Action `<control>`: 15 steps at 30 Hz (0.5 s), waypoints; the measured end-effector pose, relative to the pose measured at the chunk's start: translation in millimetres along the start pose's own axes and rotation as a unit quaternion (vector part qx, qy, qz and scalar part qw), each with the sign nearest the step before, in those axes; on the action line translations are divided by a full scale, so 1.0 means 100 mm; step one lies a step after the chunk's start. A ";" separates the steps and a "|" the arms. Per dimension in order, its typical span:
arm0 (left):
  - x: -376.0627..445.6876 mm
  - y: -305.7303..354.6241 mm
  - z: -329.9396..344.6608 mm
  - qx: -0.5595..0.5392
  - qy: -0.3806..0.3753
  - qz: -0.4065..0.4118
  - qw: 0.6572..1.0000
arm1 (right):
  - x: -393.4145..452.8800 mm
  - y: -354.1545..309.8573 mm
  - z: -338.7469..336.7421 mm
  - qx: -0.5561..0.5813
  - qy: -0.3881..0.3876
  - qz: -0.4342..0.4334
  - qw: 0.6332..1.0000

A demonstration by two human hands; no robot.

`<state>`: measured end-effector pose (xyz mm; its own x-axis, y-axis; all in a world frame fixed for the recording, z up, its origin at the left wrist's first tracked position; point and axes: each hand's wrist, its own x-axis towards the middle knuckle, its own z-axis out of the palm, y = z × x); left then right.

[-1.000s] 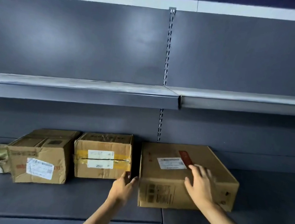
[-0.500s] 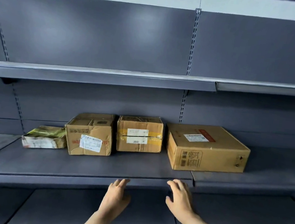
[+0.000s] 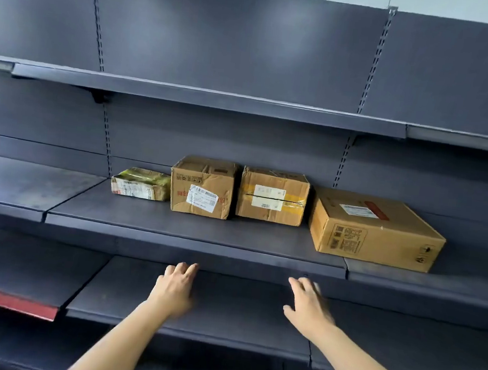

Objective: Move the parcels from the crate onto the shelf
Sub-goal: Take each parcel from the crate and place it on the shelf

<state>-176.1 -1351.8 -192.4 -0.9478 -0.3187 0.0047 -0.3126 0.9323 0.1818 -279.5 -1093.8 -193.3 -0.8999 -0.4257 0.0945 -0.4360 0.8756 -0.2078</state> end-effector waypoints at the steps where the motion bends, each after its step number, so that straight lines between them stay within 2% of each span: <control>1: -0.08 -0.02 -0.04 0.009 -0.002 -0.006 1.000 | -0.09 -0.04 -0.01 0.001 -0.004 0.000 1.000; 7: -0.60 0.13 -0.14 0.008 -0.003 -0.009 1.000 | -0.66 -0.14 -0.02 0.026 0.015 0.012 0.999; 15: -1.29 0.08 -0.04 0.007 -0.014 -0.003 1.000 | -1.31 -0.25 0.07 0.069 -0.001 0.041 0.997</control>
<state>-55.8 -1303.5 -187.6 -0.9469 -0.3206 -0.0233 -0.3199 0.9325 0.1678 -150.5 -1061.1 -207.6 -0.9326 -0.3543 0.0689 -0.3553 0.8679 -0.3471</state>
